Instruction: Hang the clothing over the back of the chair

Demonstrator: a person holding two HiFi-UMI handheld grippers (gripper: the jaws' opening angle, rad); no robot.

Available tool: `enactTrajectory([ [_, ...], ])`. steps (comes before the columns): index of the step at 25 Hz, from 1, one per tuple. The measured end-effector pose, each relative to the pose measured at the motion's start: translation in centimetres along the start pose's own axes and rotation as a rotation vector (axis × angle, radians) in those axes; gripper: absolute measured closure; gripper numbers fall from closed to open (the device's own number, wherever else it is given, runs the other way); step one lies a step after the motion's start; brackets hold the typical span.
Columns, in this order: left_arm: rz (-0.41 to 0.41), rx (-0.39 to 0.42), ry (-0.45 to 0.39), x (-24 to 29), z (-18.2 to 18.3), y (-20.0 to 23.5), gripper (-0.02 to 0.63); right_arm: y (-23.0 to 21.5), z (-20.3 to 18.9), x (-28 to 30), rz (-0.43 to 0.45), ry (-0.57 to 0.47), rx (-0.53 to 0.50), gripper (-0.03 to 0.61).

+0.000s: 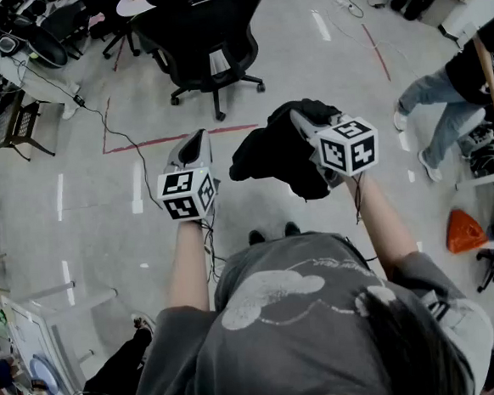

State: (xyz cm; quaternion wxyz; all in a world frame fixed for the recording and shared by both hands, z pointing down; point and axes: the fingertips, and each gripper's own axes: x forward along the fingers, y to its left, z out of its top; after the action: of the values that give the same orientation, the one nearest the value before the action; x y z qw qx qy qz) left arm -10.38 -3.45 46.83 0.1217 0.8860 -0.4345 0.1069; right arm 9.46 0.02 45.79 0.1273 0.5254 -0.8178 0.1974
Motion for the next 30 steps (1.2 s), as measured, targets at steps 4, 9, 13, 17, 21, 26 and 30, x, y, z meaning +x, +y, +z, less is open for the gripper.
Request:
enactTrajectory([
  [4,-0.002,0.000,-0.002,-0.7,0.0,0.2,0.614,0.8,-0.1,-0.2,-0.002,-0.003,0.002,0.586],
  [9,-0.009,-0.011,0.005,-1.4,-0.6,0.4,0.614,1.6,-0.5,-0.2,-0.007,0.006,0.003,0.586],
  [13,-0.010,-0.033,0.026,-1.9,-1.8,0.9,0.614,2.0,-1.4,0.0,-0.022,0.019,0.016,0.586],
  [17,-0.029,-0.035,0.027,-2.7,-2.3,1.5,0.614,2.9,-1.6,-0.3,-0.039,0.017,-0.057,0.586],
  [21,-0.046,-0.039,0.036,-2.8,-3.1,2.1,0.614,3.1,-1.4,-1.0,-0.049,-0.003,-0.098,0.586],
  [26,-0.044,-0.048,0.028,-2.1,-2.3,2.9,0.614,1.6,-1.4,-1.2,-0.068,-0.008,-0.046,0.586],
  [30,-0.059,-0.040,0.004,-0.7,-0.9,3.1,0.614,-0.2,-0.9,0.0,-0.075,-0.020,-0.026,0.586],
])
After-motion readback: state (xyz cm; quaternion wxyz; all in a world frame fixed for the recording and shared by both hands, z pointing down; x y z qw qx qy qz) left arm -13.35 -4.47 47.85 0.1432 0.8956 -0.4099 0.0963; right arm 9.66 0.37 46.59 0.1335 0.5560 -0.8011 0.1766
